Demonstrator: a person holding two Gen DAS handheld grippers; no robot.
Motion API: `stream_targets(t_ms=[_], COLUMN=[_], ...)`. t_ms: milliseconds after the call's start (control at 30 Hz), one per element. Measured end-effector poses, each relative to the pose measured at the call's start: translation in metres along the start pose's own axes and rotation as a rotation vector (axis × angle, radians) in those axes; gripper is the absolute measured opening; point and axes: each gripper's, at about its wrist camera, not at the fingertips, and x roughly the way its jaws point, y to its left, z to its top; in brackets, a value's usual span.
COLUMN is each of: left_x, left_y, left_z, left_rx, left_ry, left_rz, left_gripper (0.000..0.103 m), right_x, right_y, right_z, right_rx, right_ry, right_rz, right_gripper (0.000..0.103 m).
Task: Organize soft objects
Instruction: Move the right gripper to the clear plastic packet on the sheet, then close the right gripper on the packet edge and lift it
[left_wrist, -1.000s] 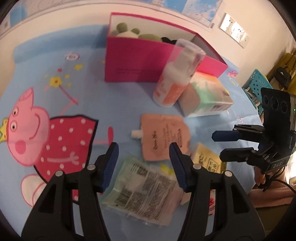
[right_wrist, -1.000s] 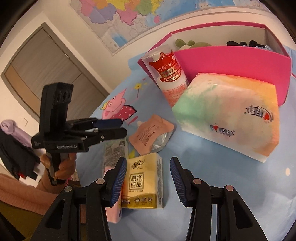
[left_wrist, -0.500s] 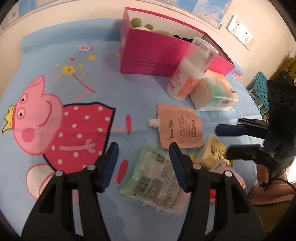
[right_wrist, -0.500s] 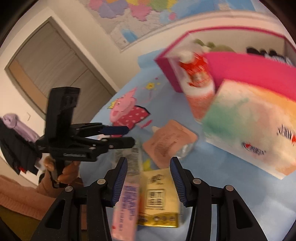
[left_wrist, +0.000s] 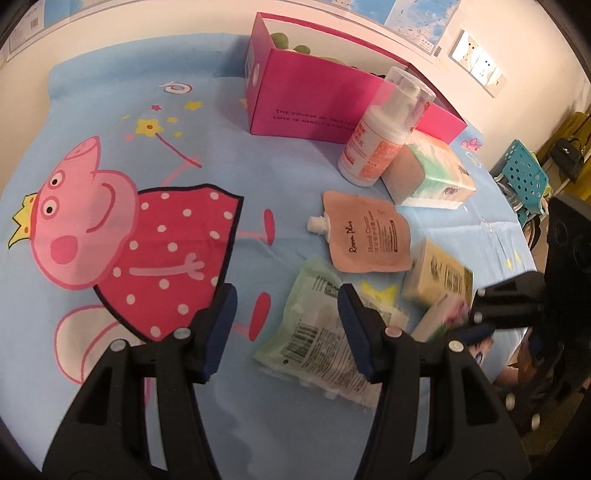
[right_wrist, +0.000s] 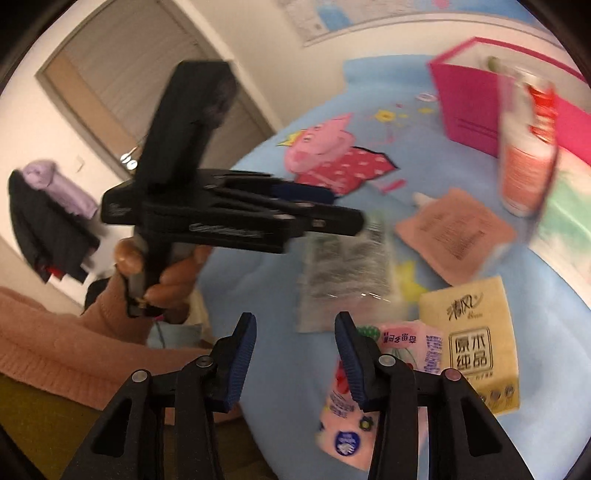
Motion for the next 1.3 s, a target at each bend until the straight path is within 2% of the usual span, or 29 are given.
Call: stream_targets(t_ms=[233, 333, 433, 533, 600, 667, 700, 800, 967, 1233, 1300], left_x=[0.000, 0.001, 0.001, 0.001, 0.002, 0.000, 0.000, -0.002, -0.002, -0.006, -0.006], left_y=[-0.007, -0.010, -0.011, -0.011, -0.010, -0.009, -0.008, -0.005, -0.003, -0.004, -0.006], left_z=[-0.007, -0.010, -0.011, -0.010, -0.010, -0.011, -0.012, -0.012, -0.012, -0.020, -0.023], left_rx=[0.026, 0.046, 0.064, 0.077, 0.082, 0.087, 0.091, 0.092, 0.056, 0.036, 0.036], left_ry=[0.010, 0.016, 0.023, 0.027, 0.035, 0.039, 0.042, 0.056, 0.091, 0.092, 0.090], left_rz=[-0.040, -0.044, -0.041, -0.024, -0.013, -0.013, -0.015, -0.040, -0.141, -0.189, -0.191], left_gripper=[0.058, 0.058, 0.058, 0.058, 0.053, 0.053, 0.053, 0.053, 0.053, 0.053, 0.043], right_x=[-0.018, -0.028, -0.031, -0.011, 0.006, 0.016, 0.013, 0.008, 0.004, 0.009, 0.006], right_y=[-0.012, -0.022, -0.018, -0.005, -0.004, -0.010, -0.014, -0.026, -0.042, -0.050, -0.053], right_z=[-0.010, -0.015, -0.012, -0.007, -0.006, -0.008, -0.007, -0.004, 0.001, 0.005, 0.003], right_rx=[-0.007, 0.035, 0.058, 0.047, 0.054, 0.096, 0.123, 0.176, 0.238, 0.309, 0.321], right_ry=[0.005, -0.002, -0.030, 0.006, 0.042, 0.068, 0.044, 0.010, -0.070, -0.142, -0.150], right_rz=[-0.202, -0.287, -0.212, -0.075, -0.087, -0.100, -0.074, -0.074, -0.070, -0.122, -0.139], right_gripper=[0.041, 0.041, 0.043, 0.042, 0.042, 0.042, 0.044, 0.043, 0.043, 0.044, 0.044])
